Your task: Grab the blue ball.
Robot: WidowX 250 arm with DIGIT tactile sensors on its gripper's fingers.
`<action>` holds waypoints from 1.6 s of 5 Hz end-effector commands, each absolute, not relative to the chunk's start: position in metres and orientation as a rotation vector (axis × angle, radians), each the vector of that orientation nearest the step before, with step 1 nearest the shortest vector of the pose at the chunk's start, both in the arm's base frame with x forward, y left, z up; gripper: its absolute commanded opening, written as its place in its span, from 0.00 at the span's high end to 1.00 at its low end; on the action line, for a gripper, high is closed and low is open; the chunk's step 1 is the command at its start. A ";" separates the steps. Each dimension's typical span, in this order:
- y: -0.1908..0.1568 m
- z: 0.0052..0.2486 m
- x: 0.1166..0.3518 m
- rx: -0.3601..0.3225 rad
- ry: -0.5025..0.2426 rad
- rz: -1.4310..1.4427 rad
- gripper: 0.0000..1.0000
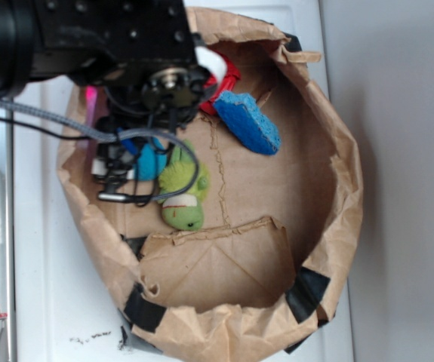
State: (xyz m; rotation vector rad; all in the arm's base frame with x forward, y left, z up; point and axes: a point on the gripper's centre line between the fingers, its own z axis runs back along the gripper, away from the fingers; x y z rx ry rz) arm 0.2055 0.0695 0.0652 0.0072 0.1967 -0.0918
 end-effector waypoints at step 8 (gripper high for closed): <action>0.056 0.058 0.242 0.012 0.081 -0.111 0.48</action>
